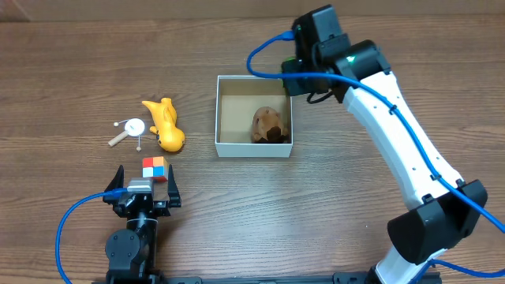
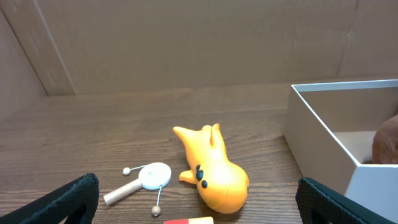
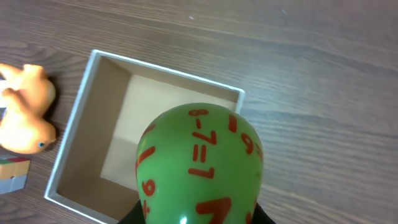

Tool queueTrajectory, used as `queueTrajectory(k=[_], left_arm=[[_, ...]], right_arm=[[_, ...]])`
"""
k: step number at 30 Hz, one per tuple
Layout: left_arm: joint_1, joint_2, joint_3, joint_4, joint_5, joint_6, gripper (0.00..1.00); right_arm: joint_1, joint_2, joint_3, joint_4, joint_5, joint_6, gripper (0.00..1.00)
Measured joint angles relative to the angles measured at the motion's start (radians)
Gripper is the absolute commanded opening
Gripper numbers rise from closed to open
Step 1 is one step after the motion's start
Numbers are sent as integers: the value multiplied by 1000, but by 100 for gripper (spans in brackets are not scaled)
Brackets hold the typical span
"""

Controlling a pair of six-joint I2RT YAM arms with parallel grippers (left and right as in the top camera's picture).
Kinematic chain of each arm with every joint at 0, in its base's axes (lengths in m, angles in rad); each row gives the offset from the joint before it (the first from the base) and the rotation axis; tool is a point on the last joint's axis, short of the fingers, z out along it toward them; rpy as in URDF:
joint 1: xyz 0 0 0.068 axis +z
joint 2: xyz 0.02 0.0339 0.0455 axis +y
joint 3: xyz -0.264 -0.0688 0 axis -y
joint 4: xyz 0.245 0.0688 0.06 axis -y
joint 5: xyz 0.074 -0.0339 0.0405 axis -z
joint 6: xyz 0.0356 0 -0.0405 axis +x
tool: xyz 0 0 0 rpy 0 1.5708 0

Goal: Pack container
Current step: 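Carry the green ball over the box and release it inside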

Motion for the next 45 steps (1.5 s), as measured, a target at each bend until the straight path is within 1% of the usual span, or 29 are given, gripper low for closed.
queueTrajectory(k=[9, 17, 26, 28, 29, 30, 31, 32, 34, 35, 38, 45], left_arm=[[0, 0, 0, 0, 0, 0, 100], [0, 0, 0, 0, 0, 0, 100], [0, 0, 0, 0, 0, 0, 100], [0, 0, 0, 0, 0, 0, 100], [0, 0, 0, 0, 0, 0, 100], [0, 0, 0, 0, 0, 0, 100], [0, 0, 0, 0, 0, 0, 100], [0, 0, 0, 0, 0, 0, 100], [0, 0, 0, 0, 0, 0, 100], [0, 0, 0, 0, 0, 0, 100], [0, 0, 0, 0, 0, 0, 100], [0, 0, 0, 0, 0, 0, 100]], right_arm=[[19, 55, 0, 20, 10, -3, 12], [19, 155, 0, 29, 10, -4, 12], [19, 167, 0, 43, 6, -3, 14], [19, 167, 0, 44, -4, -3, 18], [19, 167, 0, 42, -9, -4, 23], [19, 167, 0, 41, -14, -3, 33], [19, 167, 0, 39, -19, -5, 38], [20, 167, 0, 39, -22, -8, 47], [21, 167, 0, 35, -27, -7, 61], [21, 167, 0, 34, -28, -10, 64], [25, 167, 0, 25, -31, -5, 69], [27, 167, 0, 18, -31, -4, 75]])
